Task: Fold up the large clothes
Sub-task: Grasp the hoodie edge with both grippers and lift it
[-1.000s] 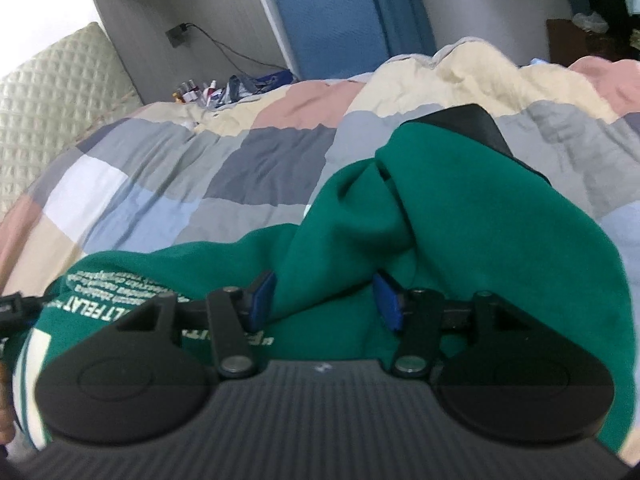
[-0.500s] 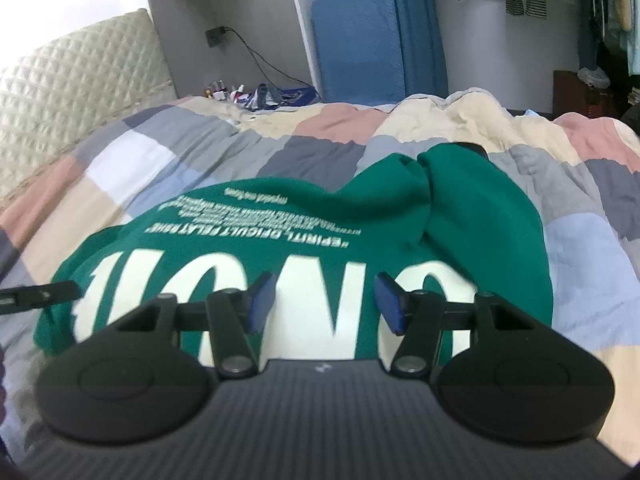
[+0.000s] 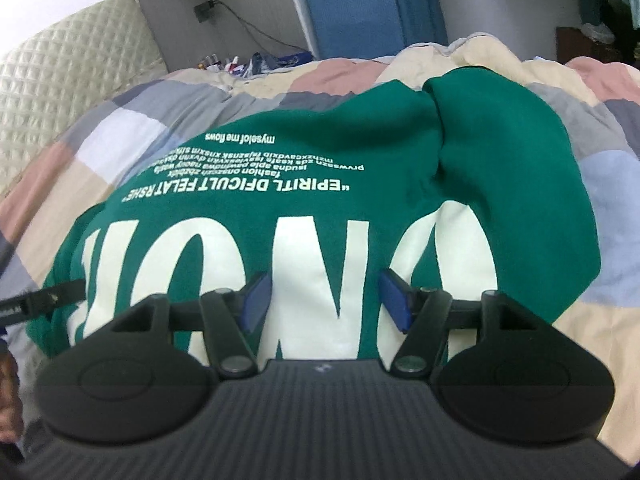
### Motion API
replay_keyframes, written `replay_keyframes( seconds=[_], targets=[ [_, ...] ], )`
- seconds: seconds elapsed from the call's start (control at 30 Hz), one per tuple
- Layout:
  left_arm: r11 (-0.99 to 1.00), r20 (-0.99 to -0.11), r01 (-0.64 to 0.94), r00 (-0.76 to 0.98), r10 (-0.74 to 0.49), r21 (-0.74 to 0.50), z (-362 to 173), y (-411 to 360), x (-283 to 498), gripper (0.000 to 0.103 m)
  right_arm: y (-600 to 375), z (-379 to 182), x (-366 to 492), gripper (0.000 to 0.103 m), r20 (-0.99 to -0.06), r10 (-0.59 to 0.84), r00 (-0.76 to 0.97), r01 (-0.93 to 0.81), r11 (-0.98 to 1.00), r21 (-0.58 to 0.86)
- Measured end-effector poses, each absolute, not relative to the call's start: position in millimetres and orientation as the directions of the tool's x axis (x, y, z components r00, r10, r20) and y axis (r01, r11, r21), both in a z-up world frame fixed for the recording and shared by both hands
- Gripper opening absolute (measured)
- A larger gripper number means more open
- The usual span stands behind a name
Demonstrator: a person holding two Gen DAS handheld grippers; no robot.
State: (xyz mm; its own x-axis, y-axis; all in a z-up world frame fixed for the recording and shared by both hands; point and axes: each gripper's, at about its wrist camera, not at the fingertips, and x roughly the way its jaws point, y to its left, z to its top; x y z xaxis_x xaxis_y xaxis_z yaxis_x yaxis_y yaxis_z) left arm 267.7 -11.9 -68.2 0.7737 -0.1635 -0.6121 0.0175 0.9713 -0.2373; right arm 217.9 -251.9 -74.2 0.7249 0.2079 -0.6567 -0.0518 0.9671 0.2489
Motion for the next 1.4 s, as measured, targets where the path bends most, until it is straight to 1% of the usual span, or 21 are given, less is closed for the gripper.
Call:
replay_keyframes(
  seconds=[0.03,0.1,0.27,0.37,0.43,0.47,0.5,0.57,0.6,0.67,0.7,0.77,0.83,0.93,1.07,1.13,1.37,1.4],
  targets=[
    [0.971,-0.611,0.017,0.775,-0.162,-0.237,-68,-12,267,0.075,-250,-70,215,0.065,-0.658,0.208,0.723,-0.043,0.965,0.258],
    [0.97,-0.606,0.01,0.779,-0.16,-0.243,-66,-11,265,0.074,-247,-61,209,0.066,-0.649,0.216,0.73,-0.039,0.96,0.276],
    [0.975,-0.6,-0.006,0.789,-0.133,-0.223,-63,-17,260,0.075,-238,-46,185,0.066,-0.59,0.276,0.759,-0.066,0.934,0.352],
    [0.96,-0.59,0.005,0.788,-0.176,-0.279,-53,-12,249,0.075,-231,-55,181,0.066,-0.611,0.317,0.726,-0.069,0.917,0.394],
    [0.941,-0.571,0.028,0.788,-0.229,-0.338,-43,-7,233,0.077,-229,-64,185,0.066,-0.631,0.312,0.71,-0.041,0.913,0.406],
    [0.931,-0.562,0.041,0.787,-0.254,-0.364,-40,-5,226,0.08,-229,-68,188,0.065,-0.64,0.312,0.702,-0.032,0.912,0.409],
    [0.912,-0.562,0.039,0.777,-0.285,-0.408,-37,-3,219,0.083,-231,-72,191,0.065,-0.644,0.314,0.698,-0.024,0.909,0.416],
    [0.845,-0.549,0.03,0.748,-0.373,-0.534,-41,2,210,0.085,-235,-78,197,0.065,-0.644,0.327,0.691,-0.005,0.894,0.448],
    [0.801,-0.542,0.021,0.725,-0.424,-0.599,-48,3,210,0.086,-237,-80,199,0.065,-0.644,0.335,0.688,0.007,0.884,0.467],
    [0.733,-0.528,0.006,0.69,-0.495,-0.68,-64,5,217,0.086,-239,-83,201,0.065,-0.64,0.346,0.686,0.031,0.865,0.501],
    [0.707,-0.524,-0.008,0.677,-0.517,-0.707,-73,5,222,0.087,-240,-84,201,0.065,-0.637,0.35,0.686,0.039,0.858,0.513],
    [0.655,-0.546,-0.091,0.645,-0.535,-0.75,-97,6,235,0.088,-242,-85,201,0.065,-0.632,0.357,0.688,0.05,0.846,0.531],
    [0.583,-0.528,-0.144,0.632,-0.567,-0.8,-119,10,245,0.088,-244,-86,202,0.066,-0.631,0.364,0.685,0.057,0.837,0.544],
    [0.448,-0.459,-0.204,0.665,-0.589,-0.871,-141,21,255,0.088,-247,-88,203,0.066,-0.622,0.374,0.688,0.063,0.823,0.565],
    [0.291,-0.374,-0.246,0.734,-0.567,-0.924,-152,36,252,0.088,-250,-90,202,0.066,-0.614,0.38,0.692,0.077,0.807,0.586],
    [0.248,-0.38,-0.289,0.735,-0.562,-0.925,-158,41,248,0.088,-251,-91,202,0.066,-0.615,0.384,0.689,0.091,0.796,0.598],
    [0.174,-0.338,-0.29,0.796,-0.502,-0.941,-164,38,261,0.088,-253,-86,188,0.067,-0.601,0.386,0.699,0.114,0.77,0.627],
    [0.177,-0.332,-0.281,0.802,-0.496,-0.943,-163,40,264,0.088,-254,-85,183,0.071,-0.595,0.398,0.698,0.118,0.756,0.644]
  ],
)
